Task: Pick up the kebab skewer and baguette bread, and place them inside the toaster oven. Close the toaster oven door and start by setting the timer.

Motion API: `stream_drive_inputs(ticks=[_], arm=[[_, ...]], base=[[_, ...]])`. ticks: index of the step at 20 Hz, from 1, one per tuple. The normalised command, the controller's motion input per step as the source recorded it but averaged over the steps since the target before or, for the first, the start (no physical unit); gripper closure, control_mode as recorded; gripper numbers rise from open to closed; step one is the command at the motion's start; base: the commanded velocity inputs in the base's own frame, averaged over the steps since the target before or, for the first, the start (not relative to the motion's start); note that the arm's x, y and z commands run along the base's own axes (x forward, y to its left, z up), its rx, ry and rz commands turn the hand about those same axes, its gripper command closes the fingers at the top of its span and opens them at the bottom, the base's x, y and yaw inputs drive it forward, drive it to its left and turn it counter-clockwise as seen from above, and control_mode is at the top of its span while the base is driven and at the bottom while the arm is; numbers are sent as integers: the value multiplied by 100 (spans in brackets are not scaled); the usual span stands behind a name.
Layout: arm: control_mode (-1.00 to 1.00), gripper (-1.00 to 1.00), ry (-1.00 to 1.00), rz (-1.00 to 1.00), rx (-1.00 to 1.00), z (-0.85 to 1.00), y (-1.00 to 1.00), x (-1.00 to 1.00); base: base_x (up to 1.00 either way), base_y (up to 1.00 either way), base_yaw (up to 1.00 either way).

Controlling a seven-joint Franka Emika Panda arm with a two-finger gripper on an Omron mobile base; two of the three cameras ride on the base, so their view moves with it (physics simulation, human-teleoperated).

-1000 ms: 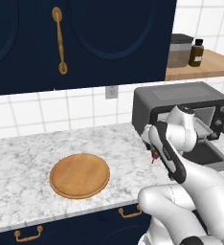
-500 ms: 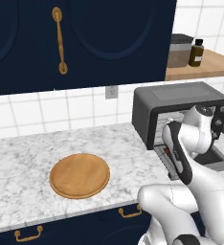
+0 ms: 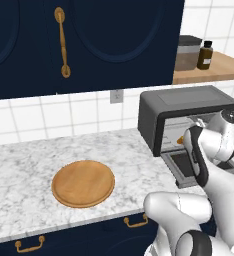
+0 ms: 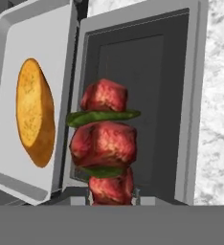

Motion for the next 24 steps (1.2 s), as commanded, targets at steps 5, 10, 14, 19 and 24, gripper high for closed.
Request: stream_drive_inputs(ticks=[5,10,14,19,24], arm=[[-100,100,-4,-4,3,14,-56,18],[-100,100,-4,0,3,5,-22,36],[-100,100,0,0,0,0,-1,51],[-100,100,0,0,0,0,-21,38],[-100,100,0,0,1,0,-46,37]], base=[[0,0,0],[0,0,0],[0,0,0],[0,0,0],[0,0,0]])
